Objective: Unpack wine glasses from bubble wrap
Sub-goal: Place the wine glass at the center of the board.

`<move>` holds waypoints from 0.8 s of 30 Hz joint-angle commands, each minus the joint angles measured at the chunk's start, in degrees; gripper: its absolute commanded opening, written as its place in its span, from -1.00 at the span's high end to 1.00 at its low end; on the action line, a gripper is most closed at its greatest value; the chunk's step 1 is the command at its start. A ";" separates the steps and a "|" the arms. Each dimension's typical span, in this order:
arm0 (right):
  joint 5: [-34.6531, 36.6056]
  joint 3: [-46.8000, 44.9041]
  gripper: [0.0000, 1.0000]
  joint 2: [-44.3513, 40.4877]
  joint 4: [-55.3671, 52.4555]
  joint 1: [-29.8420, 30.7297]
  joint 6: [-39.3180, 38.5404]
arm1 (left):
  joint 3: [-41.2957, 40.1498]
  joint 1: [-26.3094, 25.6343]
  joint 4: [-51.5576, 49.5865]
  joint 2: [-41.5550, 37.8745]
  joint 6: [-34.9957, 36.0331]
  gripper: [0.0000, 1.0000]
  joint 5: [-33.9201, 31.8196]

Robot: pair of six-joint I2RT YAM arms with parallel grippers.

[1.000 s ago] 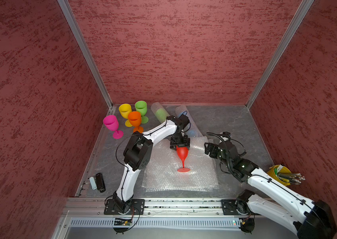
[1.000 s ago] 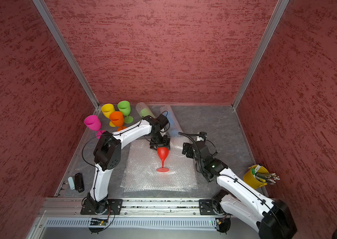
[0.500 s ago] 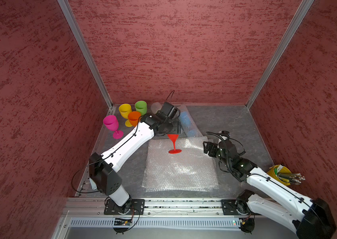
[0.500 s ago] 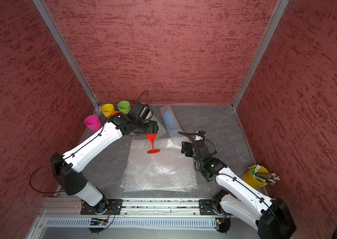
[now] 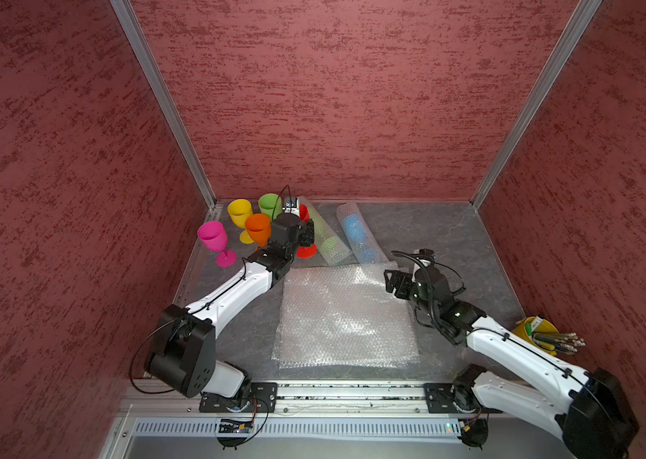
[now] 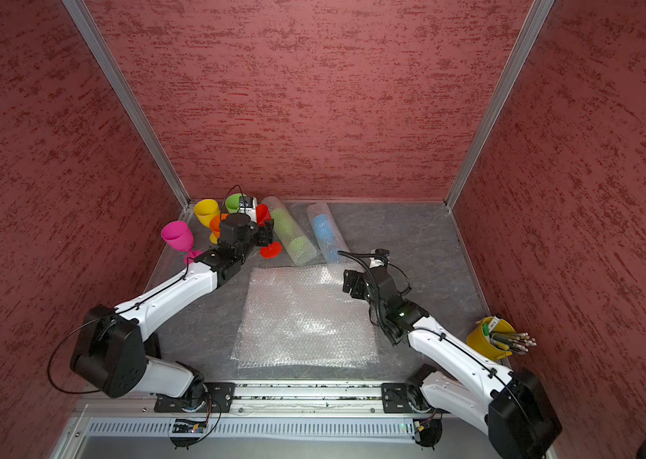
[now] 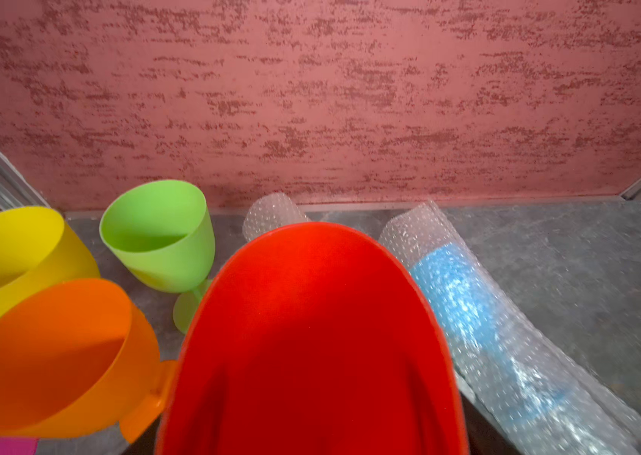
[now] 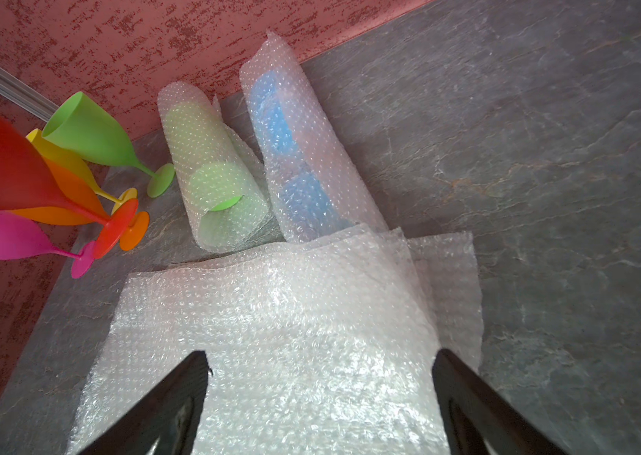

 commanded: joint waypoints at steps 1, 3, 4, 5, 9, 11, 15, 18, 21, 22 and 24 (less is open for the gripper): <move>-0.28 0.78 -0.82 0.16 2.10 -0.18 0.06 | -2.07 1.89 13.33 3.45 3.72 -0.27 -0.54; -0.21 0.84 -0.82 0.17 2.09 -0.20 -0.15 | -2.99 2.72 16.62 5.10 4.38 -0.29 -0.79; -0.13 0.71 -0.82 0.08 2.05 -0.20 -0.06 | -3.52 3.14 18.50 6.08 4.77 -0.29 -1.05; -0.02 0.54 -0.82 0.06 2.08 -0.20 -0.22 | -3.98 3.57 19.81 6.77 5.06 -0.30 -1.65; 0.42 -0.69 -0.82 -0.12 2.98 -0.18 -0.21 | -4.84 5.36 25.46 9.89 5.17 -0.35 -2.85; 0.36 -1.07 -0.82 0.08 3.03 -0.20 -0.25 | -4.76 5.97 26.43 11.10 5.82 -0.35 -2.62; 0.56 -1.60 -0.82 0.41 2.76 -0.18 -0.59 | -4.19 6.91 26.72 13.66 6.97 -0.37 -2.65; 0.92 -1.57 -0.82 0.26 2.48 -0.20 -0.99 | -3.49 7.64 26.16 15.25 6.51 -0.40 -3.35; 1.41 -1.44 -0.82 0.23 2.19 -0.20 -1.42 | -2.51 8.12 25.11 16.53 6.36 -0.43 -3.62; 1.37 -1.43 -0.82 0.30 2.17 -0.20 -1.52 | -2.08 8.21 24.75 16.84 6.32 -0.43 -3.49; 1.68 -1.24 -0.82 0.56 2.14 -0.20 -1.74 | -0.97 8.46 23.18 17.37 6.00 -0.46 -3.11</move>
